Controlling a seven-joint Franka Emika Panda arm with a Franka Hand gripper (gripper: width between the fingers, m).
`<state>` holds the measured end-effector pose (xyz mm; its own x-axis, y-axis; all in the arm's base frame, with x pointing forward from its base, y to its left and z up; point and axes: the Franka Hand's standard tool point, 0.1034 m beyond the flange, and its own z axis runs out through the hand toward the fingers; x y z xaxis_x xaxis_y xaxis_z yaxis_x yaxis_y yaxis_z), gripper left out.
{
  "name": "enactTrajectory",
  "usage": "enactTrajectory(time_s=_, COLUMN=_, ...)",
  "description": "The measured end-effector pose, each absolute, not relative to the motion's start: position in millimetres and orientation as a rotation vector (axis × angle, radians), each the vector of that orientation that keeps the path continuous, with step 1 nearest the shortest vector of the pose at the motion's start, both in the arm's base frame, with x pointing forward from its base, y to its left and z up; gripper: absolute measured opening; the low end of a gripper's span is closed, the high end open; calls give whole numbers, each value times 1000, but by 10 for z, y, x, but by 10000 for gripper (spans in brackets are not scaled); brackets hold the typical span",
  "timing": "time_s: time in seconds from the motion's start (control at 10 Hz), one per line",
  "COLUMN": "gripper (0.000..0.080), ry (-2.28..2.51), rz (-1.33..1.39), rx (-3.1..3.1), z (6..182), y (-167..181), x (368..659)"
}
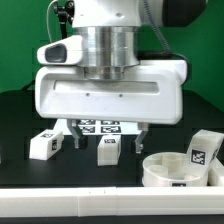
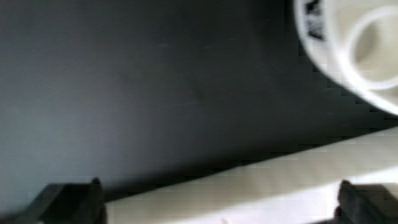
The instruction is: Assemble stool
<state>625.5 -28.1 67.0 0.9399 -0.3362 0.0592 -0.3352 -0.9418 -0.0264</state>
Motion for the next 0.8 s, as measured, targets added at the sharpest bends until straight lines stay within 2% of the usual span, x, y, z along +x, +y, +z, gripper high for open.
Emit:
enactTrajectory(time_s=0.3, gripper=649, ry=560, rz=-89, rx=-3077, z=647, y=-336, x=6209)
enactTrajectory(time_s=0.7, gripper=649, ry=644, rz=-50, rx=-3070, z=451, y=-342, x=5655)
enactTrajectory(time_s=0.8, gripper=649, ry=644, rz=-21, rx=-3068, z=446, y=-344, x=5635)
